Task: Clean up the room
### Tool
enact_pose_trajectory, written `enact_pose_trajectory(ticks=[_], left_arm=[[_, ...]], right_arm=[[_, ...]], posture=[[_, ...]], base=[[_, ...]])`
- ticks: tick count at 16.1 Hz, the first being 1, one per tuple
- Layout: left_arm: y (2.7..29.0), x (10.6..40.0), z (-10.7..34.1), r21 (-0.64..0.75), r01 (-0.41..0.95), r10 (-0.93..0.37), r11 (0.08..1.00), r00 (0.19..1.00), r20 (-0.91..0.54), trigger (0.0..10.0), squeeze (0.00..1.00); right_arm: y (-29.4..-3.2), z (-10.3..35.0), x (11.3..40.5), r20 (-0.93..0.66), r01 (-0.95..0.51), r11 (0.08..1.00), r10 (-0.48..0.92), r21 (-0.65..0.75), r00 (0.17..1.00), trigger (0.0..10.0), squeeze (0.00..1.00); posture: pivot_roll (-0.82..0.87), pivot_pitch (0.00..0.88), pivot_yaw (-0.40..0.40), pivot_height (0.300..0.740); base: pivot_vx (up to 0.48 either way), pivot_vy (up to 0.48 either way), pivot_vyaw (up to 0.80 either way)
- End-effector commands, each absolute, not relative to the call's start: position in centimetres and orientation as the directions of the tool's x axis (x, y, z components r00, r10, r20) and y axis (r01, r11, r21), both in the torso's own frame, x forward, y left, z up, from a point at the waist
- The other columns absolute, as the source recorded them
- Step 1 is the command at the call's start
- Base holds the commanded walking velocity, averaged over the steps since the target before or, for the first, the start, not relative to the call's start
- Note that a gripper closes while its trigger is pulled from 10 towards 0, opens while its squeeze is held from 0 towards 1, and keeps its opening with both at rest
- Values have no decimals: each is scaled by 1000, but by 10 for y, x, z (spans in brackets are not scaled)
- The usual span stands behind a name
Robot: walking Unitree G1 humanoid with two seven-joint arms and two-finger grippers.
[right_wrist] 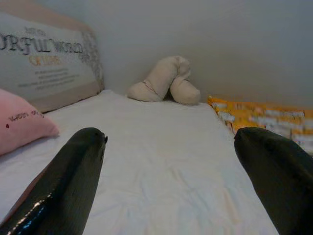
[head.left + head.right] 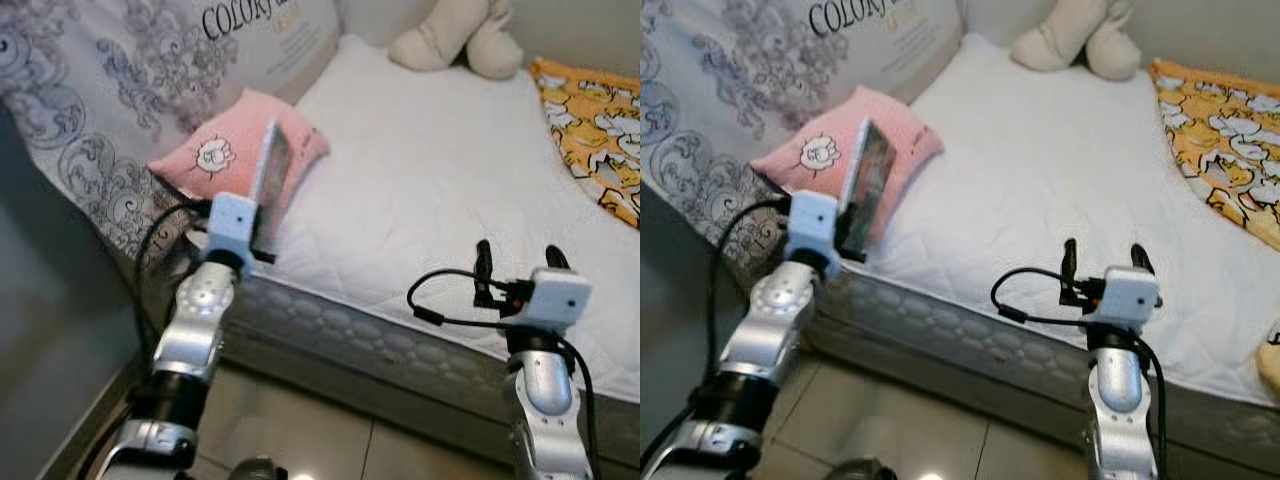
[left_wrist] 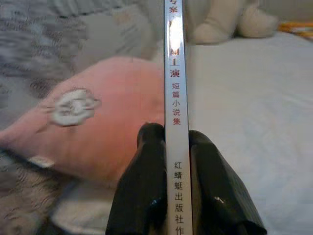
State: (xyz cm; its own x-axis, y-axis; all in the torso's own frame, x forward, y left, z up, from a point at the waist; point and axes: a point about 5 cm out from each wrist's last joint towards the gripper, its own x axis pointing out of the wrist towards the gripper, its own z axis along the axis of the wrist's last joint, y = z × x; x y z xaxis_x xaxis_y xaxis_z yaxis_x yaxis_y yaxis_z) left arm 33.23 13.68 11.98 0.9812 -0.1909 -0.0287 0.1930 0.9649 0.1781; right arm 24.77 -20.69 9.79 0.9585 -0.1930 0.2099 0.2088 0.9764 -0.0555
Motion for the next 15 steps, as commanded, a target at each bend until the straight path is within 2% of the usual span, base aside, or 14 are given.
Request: enact_pose_trajectory(ticks=[1, 5, 12, 15], left_arm=[[127, 337, 133, 180, 229, -238, 957, 971, 30, 10000, 0], [118, 343, 140, 158, 320, -334, 934, 940, 65, 10000, 0], [111, 346, 140, 174, 387, -402, 905, 914, 59, 10000, 0], [111, 348, 138, 169, 390, -402, 905, 915, 44, 10000, 0]], right_arm=[[-214, 97, 248, 194, 242, 970, -230, -37, 954, 10000, 86], [-212, 90, 248, 180, 244, 968, -230, -63, 956, 10000, 67], [-205, 86, 250, 154, 197, 978, -185, -64, 971, 10000, 67], [-203, 85, 250, 140, 177, 982, -166, -67, 976, 10000, 67]], posture=[[107, 0, -28, 740], [100, 0, -27, 740], [92, 0, -22, 740], [88, 0, -21, 740]], base=[[0, 0, 0], [325, 249, 0], [385, 284, 0], [461, 0, 0]])
